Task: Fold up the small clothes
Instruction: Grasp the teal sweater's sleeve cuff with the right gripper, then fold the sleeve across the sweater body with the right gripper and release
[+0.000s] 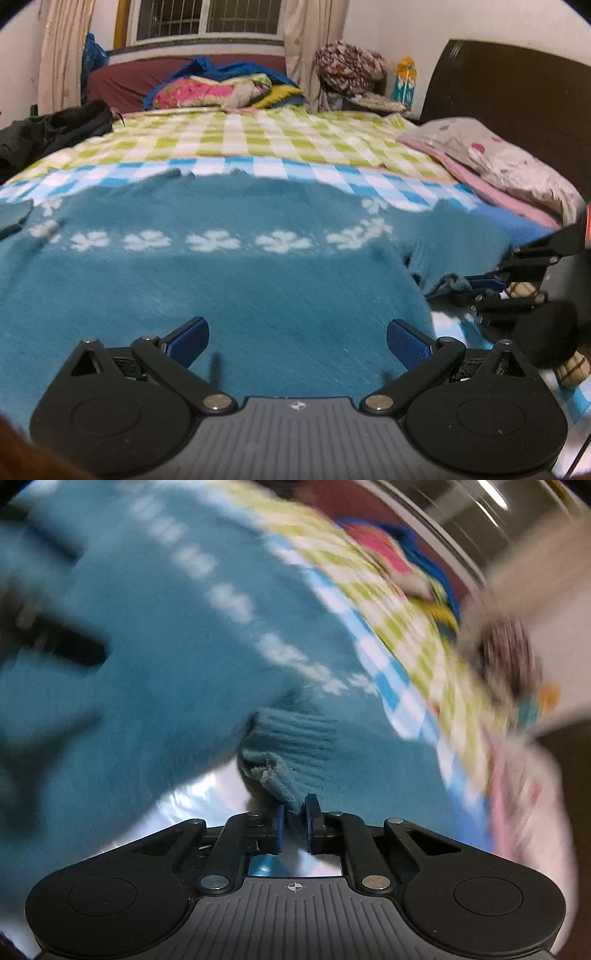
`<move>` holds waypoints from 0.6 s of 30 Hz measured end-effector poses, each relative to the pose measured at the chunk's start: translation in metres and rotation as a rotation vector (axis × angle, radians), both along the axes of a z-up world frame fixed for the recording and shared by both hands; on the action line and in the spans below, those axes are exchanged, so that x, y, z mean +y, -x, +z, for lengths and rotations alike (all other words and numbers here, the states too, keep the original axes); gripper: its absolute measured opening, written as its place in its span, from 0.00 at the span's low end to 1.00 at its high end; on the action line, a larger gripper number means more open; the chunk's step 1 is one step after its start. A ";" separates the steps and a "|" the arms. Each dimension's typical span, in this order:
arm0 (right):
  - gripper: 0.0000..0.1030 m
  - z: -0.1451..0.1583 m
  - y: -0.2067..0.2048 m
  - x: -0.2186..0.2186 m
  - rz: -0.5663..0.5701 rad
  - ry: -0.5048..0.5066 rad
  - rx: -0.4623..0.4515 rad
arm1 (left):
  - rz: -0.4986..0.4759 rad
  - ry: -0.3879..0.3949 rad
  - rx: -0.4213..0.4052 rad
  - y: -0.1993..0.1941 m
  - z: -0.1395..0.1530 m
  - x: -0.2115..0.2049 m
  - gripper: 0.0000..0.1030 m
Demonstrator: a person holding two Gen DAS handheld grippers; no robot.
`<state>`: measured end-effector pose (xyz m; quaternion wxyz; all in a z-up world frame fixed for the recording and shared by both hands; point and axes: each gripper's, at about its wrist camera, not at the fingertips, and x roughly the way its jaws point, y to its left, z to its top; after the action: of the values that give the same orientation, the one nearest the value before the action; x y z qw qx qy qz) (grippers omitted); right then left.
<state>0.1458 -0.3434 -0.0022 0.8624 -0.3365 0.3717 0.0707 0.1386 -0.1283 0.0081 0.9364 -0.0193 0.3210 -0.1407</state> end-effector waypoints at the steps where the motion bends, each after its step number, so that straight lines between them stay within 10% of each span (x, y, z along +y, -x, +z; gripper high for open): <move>1: 0.09 0.008 -0.002 -0.004 -0.051 -0.082 0.004 | 0.002 0.005 -0.010 0.001 0.003 0.004 1.00; 10: 0.08 0.077 -0.038 -0.004 -0.326 -0.787 -0.001 | 0.014 -0.036 -0.100 0.025 0.027 0.064 1.00; 18: 0.08 0.085 -0.095 0.097 -0.270 -1.041 0.009 | 0.108 -0.112 -0.188 0.036 0.033 0.137 1.00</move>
<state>0.2413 -0.2469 0.0826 0.9151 0.1864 0.3310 0.1356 0.1026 0.0082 0.0411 0.9681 0.0290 0.2378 -0.0729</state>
